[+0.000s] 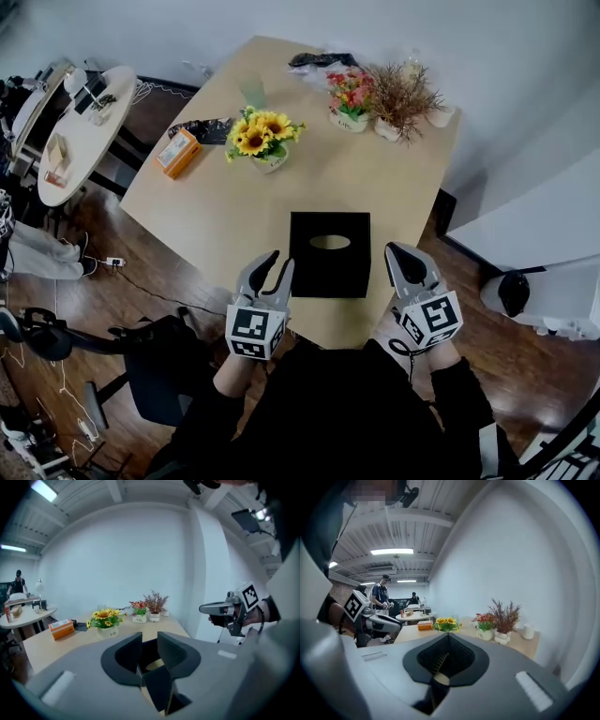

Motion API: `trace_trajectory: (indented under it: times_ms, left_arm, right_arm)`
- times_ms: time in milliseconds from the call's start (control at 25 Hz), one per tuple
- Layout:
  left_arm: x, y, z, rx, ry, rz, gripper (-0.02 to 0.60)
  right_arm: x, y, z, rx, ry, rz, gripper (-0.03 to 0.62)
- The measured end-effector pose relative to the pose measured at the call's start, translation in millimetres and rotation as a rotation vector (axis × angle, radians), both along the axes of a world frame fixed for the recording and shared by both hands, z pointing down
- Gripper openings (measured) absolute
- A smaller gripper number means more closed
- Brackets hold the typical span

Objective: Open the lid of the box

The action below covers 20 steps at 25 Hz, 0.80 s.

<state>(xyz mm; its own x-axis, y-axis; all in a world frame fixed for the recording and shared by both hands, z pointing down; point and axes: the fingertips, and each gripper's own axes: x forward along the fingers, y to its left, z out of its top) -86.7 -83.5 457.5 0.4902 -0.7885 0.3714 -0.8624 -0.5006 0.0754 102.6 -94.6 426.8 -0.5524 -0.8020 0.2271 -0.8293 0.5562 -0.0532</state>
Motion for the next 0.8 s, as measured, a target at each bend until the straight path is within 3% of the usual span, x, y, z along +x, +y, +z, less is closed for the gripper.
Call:
trace_trajectory:
  times_ms: [80, 320, 560, 800]
  left_arm:
    - [17, 5, -12, 0.064, -0.018, 0.000, 0.077]
    - [57, 22, -69, 0.301, 0.060, 0.090, 0.067]
    - [50, 26, -82, 0.303, 0.098, 0.053, 0.061]
    - [35, 23, -69, 0.220, 0.102, 0.003, 0.060]
  right_arm:
    - [-21, 0, -19, 0.064, -0.011, -0.011, 0.000]
    - [-60, 13, -50, 0.177, -0.038, -0.046, 0.000]
    - [-69, 17, -62, 0.233, -0.020, -0.068, 0.000]
    - [-64, 13, -69, 0.247, -0.016, -0.064, 0.000]
